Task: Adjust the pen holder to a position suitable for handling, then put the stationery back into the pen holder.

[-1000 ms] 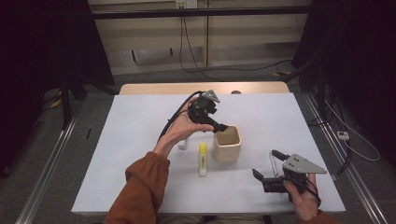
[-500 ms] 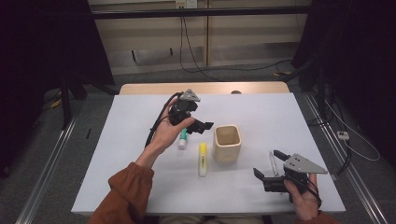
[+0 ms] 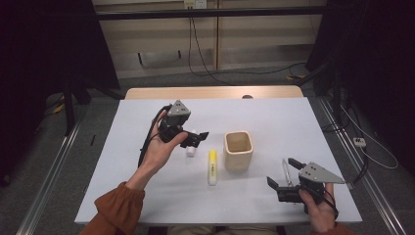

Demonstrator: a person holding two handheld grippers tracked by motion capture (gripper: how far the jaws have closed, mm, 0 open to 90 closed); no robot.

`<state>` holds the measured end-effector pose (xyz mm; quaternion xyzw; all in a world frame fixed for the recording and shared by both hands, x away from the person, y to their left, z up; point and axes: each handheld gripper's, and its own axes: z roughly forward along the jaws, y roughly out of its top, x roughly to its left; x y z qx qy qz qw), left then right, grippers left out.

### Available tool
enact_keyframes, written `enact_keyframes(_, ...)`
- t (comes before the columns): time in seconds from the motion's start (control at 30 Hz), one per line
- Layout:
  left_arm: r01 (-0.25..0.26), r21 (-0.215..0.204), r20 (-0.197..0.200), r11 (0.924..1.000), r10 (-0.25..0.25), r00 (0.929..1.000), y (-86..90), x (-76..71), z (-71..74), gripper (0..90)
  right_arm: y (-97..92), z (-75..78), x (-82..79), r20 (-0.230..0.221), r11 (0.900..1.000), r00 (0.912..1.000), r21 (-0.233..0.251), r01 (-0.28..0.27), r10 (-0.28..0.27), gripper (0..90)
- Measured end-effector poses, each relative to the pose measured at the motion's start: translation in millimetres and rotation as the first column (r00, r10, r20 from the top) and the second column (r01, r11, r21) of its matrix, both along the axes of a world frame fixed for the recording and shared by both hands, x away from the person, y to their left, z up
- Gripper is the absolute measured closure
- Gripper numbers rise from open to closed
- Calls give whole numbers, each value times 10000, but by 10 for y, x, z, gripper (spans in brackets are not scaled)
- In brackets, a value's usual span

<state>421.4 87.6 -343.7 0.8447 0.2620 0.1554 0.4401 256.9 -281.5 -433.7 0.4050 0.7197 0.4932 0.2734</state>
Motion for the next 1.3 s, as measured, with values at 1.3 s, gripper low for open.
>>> enact_keyframes(1.3, -3251, 9, -1584, 9457, 3211, 9337, 492, -166, -412, 74, 19, 1, 8, 8, 9999, 9999, -68, -106, 106, 27)
